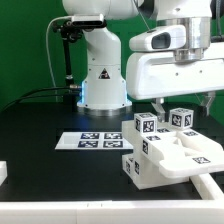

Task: Assemble chair

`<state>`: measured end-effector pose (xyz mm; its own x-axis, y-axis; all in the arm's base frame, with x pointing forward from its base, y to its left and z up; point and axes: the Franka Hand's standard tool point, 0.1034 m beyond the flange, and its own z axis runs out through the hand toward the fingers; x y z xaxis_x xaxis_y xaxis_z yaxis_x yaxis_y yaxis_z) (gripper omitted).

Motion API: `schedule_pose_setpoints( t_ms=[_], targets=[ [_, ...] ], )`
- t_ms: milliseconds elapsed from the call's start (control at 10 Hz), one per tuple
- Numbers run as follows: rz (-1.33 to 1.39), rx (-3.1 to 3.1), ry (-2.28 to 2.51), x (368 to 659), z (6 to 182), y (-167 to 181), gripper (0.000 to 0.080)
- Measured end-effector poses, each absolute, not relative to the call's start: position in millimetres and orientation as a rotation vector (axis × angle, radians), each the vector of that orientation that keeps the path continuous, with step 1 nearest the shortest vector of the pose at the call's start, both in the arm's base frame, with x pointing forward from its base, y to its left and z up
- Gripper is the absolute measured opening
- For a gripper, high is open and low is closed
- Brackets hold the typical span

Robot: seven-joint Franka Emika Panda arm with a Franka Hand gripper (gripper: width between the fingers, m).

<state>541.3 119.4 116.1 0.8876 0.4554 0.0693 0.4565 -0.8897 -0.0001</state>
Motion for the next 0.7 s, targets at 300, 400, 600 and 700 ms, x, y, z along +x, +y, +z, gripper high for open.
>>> schedule_pose_setpoints(
  t_ms=[300, 400, 600, 700],
  targets=[
    [-0.105, -3.051, -0.657, 541.3, 116.1, 119.4, 0.0388],
    [-0.103, -3.073, -0.525, 541.3, 116.1, 119.7, 0.0388],
    [-0.101, -3.091, -0.383, 541.3, 116.1, 119.7, 0.0284],
    [-0.099, -3.103, -0.226, 541.2, 116.2, 119.9, 0.0284]
  ],
)
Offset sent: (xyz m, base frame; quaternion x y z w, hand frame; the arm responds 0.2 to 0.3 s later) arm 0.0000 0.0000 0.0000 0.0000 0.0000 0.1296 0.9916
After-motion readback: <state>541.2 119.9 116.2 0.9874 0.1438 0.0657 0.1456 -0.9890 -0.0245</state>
